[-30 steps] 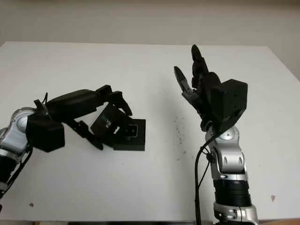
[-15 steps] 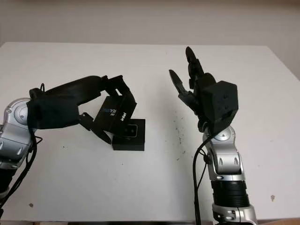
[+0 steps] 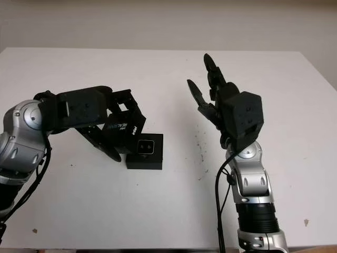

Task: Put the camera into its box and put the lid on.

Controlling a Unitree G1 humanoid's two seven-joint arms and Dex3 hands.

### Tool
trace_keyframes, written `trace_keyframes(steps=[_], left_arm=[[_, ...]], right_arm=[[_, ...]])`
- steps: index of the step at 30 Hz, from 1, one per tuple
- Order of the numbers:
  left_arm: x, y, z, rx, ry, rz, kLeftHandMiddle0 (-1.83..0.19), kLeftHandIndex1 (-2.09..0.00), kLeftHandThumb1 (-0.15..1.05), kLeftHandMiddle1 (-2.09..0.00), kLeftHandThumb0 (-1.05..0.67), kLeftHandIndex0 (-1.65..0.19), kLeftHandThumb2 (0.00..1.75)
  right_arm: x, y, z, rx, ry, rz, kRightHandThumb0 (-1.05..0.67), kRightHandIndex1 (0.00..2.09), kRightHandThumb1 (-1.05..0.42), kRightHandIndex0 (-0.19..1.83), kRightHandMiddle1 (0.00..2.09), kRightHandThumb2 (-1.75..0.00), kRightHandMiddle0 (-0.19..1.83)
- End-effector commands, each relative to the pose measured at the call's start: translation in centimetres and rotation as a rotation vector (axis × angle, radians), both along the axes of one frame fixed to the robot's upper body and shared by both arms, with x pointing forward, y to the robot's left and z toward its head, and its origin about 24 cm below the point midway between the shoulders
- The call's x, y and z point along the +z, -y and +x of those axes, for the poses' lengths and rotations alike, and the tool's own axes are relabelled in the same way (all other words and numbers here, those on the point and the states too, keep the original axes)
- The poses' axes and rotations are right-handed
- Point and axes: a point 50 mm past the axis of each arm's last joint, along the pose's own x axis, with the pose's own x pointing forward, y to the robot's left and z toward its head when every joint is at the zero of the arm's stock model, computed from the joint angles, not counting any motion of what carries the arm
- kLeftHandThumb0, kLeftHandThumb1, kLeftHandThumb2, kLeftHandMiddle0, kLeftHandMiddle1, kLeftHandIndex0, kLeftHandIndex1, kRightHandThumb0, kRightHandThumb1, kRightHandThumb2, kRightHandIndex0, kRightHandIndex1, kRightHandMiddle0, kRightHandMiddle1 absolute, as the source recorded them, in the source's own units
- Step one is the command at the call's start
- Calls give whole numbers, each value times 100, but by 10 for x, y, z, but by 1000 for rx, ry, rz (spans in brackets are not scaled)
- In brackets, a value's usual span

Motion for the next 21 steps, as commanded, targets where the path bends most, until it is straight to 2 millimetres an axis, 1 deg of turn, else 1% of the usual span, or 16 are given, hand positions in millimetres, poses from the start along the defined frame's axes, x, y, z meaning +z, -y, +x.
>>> trace_keyframes(steps=[1, 6, 14, 21], left_arm=[[6, 4, 3, 5, 5, -11, -45, -157, 101, -166, -23, -30, 5], [2, 7, 5, 47, -21, -42, -47, -157, 101, -165, -23, -30, 5], [-3, 12, 5, 57, -17, -59, -45, -156, 101, -166, -24, -30, 5], [-7, 18, 6, 41, 0, -83, -35, -158, 101, -170, -23, -27, 5]], right_arm=[[1, -1, 0, 5, 9, 9, -61, 7, -105, -8, 7, -35, 1], [2, -2, -2, -8, 17, -4, -61, 7, -105, -6, 7, -34, 2], [1, -2, -2, -2, 26, -3, -63, 7, -105, -5, 7, -34, 2], [2, -2, -2, -28, 23, 10, -64, 7, -105, -4, 8, -32, 5]])
